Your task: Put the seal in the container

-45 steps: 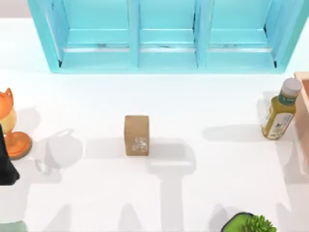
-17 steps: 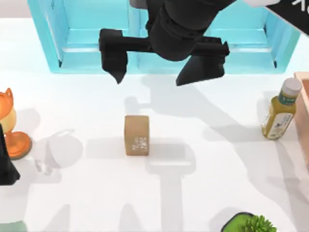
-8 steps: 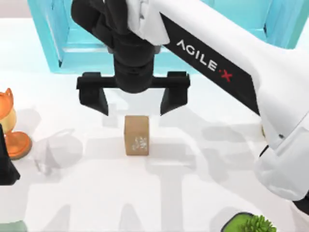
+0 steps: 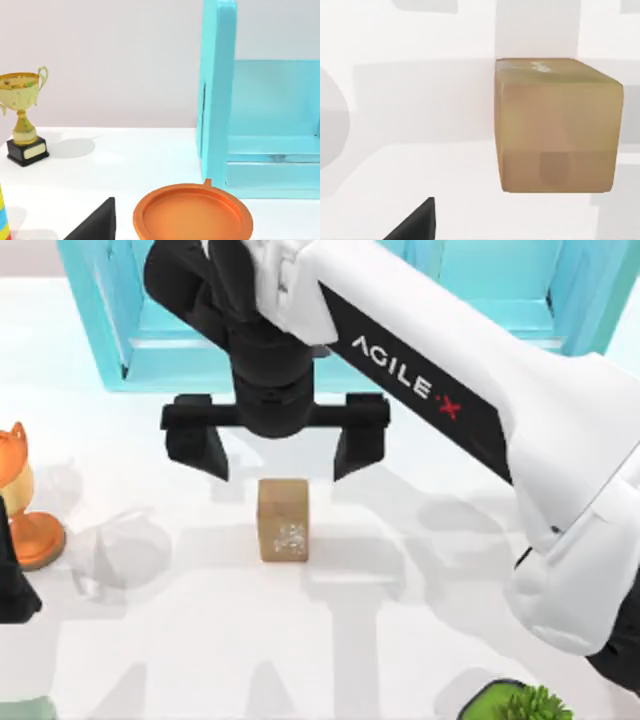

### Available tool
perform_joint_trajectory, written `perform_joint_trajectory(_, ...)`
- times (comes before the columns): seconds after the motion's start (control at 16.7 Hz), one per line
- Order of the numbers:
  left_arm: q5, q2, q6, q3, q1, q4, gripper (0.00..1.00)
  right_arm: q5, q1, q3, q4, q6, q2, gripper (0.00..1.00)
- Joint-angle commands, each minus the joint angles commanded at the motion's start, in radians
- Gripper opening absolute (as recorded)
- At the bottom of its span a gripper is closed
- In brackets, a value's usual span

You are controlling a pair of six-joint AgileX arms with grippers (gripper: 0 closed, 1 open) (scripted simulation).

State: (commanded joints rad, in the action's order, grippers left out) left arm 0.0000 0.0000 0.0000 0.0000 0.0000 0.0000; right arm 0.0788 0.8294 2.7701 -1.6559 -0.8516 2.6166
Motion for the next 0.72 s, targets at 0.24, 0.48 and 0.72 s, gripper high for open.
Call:
perform_joint_trajectory(0.24, 0.0, 0.0, 0.0, 0.0, 0.0, 0.0, 1.0, -0.001, -0.002, -0.017, 0.014, 0.001, -0.003, 1.0)
perform_joint_trajectory(0.48, 0.0, 0.0, 0.0, 0.0, 0.0, 0.0, 1.0, -0.001, -0.004, -0.146, 0.123, 0.005, -0.023, 1.0)
perform_joint_trajectory(0.72, 0.0, 0.0, 0.0, 0.0, 0.0, 0.0, 1.0, -0.001, -0.009, -0.341, 0.289, 0.009, -0.052, 1.0)
